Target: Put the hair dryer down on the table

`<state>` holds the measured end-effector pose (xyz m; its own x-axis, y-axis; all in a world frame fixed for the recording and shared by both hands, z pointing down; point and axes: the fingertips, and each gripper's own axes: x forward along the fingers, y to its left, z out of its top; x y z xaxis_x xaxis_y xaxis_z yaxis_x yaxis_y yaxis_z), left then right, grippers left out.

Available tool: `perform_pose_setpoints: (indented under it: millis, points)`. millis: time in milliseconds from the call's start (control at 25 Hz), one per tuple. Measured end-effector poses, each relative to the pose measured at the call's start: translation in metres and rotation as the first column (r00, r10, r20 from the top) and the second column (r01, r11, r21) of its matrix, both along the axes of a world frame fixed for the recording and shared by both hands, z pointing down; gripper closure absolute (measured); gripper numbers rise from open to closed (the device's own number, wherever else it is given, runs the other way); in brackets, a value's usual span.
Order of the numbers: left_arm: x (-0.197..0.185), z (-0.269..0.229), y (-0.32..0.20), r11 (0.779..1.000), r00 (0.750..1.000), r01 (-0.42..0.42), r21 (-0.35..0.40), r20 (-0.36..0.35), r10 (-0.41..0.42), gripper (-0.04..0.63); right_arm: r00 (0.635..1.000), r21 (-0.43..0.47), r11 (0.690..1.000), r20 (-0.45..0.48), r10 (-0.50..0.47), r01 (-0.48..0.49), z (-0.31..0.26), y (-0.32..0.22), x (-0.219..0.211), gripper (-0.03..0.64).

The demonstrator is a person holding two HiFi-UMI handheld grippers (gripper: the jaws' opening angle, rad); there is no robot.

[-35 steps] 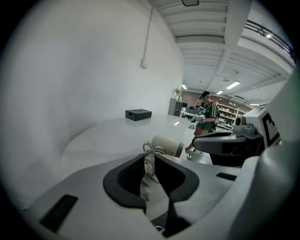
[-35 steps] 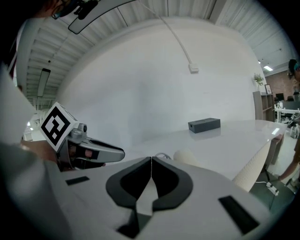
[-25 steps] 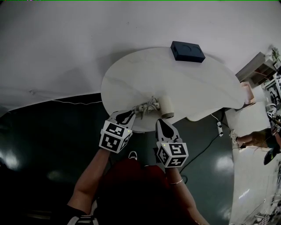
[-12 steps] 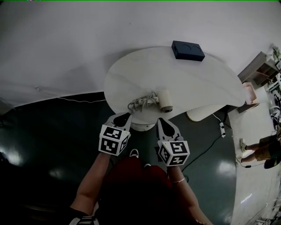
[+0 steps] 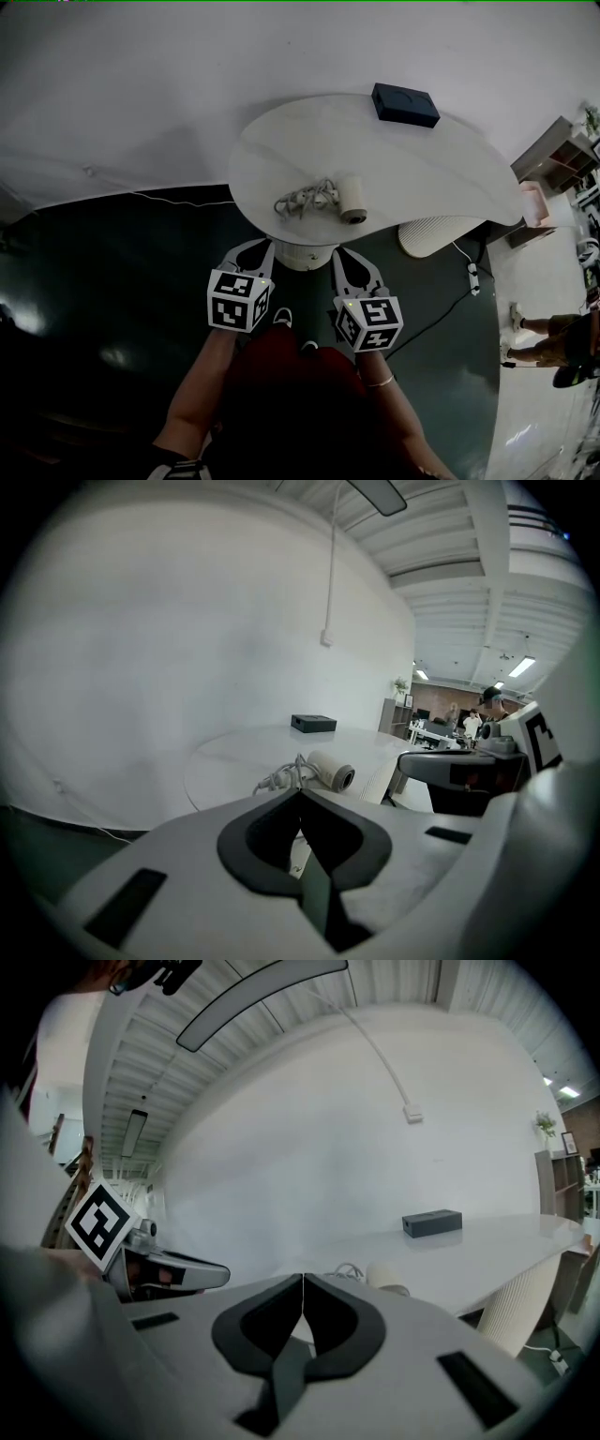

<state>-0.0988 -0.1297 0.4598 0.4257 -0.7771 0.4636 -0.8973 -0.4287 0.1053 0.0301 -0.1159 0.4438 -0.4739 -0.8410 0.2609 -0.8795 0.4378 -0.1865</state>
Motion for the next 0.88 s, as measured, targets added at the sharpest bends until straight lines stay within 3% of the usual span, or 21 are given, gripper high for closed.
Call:
perform_pose_setpoints:
  millis: [360,880]
  points:
    - [0.001,-0.006,0.036,0.994,0.994,0.099,0.048,-0.05,-0.097,0.571,0.999,0.005,0.999,0.003,-0.052,0.052,-0.001,0.027,0.009,0.601]
    - [0.011,-0.008,0.061,0.987,0.99,0.138,0.08,-0.045,-0.134,0.571,0.995,0.016,0.995,0.004,-0.101,0.101,0.0,0.048,0.015,0.601]
